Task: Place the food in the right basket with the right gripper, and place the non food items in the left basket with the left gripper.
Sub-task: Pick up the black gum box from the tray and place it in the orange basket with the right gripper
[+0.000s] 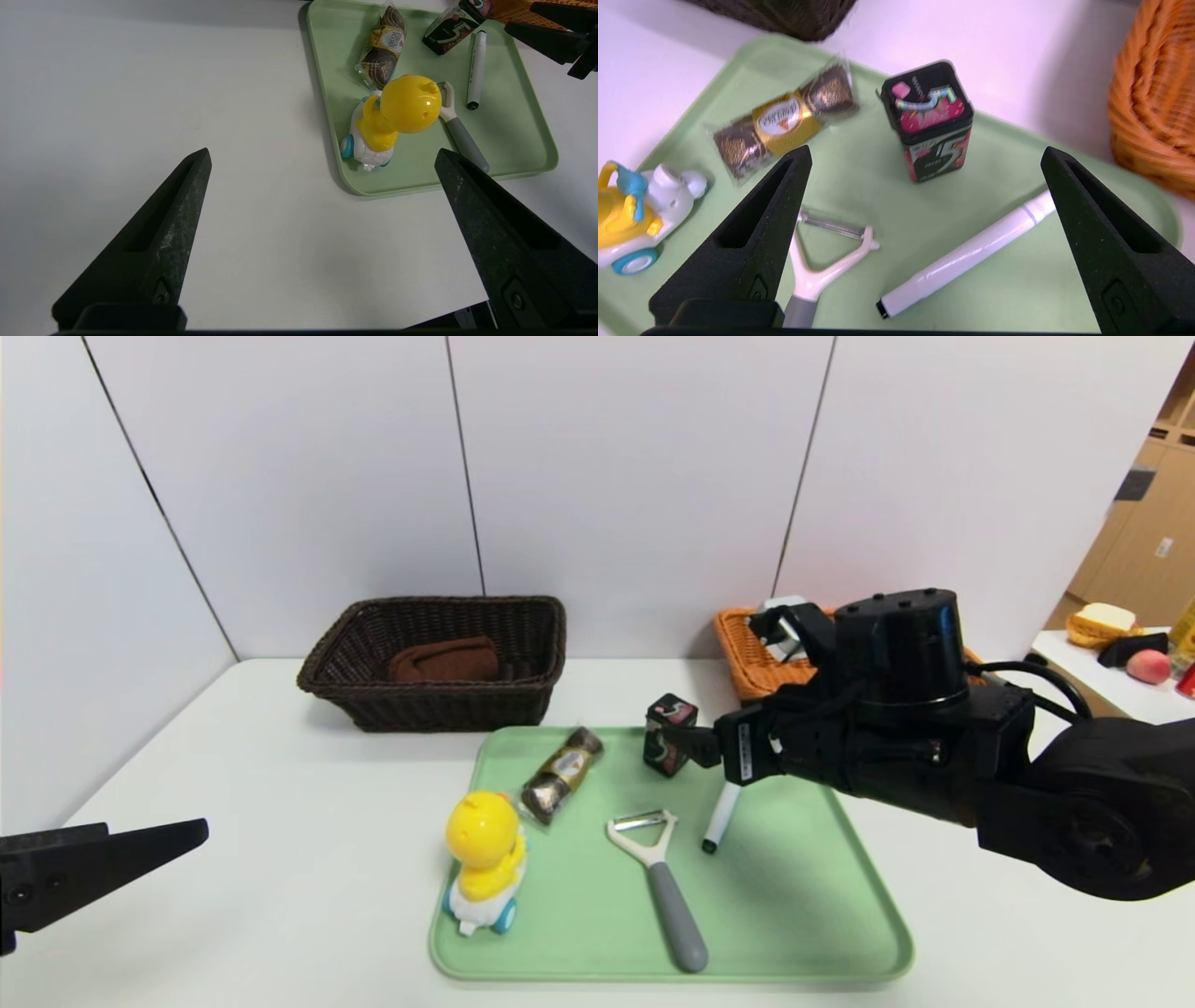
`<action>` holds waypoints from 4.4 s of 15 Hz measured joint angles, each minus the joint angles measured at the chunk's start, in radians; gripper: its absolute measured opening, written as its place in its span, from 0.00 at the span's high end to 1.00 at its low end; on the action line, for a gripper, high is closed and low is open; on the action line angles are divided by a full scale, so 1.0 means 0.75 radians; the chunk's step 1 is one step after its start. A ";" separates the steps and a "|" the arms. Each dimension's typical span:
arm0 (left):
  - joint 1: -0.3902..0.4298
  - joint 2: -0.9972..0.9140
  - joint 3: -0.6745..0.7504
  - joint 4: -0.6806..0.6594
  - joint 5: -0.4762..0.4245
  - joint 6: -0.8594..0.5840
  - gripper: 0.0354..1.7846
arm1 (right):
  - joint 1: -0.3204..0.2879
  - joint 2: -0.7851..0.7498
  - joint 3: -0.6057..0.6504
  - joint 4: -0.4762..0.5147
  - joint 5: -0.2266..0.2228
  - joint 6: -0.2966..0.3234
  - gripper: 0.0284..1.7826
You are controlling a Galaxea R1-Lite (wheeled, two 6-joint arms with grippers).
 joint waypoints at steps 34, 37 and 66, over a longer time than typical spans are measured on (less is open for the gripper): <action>0.000 -0.053 0.031 0.002 0.000 -0.004 0.06 | -0.021 0.454 0.354 -1.249 0.127 -0.063 0.05; 0.000 -0.051 0.038 0.001 0.000 -0.003 0.06 | -0.033 0.499 0.313 -1.250 0.148 -0.059 0.05; 0.000 -0.038 0.074 -0.002 -0.031 -0.003 0.06 | -0.121 0.069 -0.399 -0.257 0.131 0.182 0.58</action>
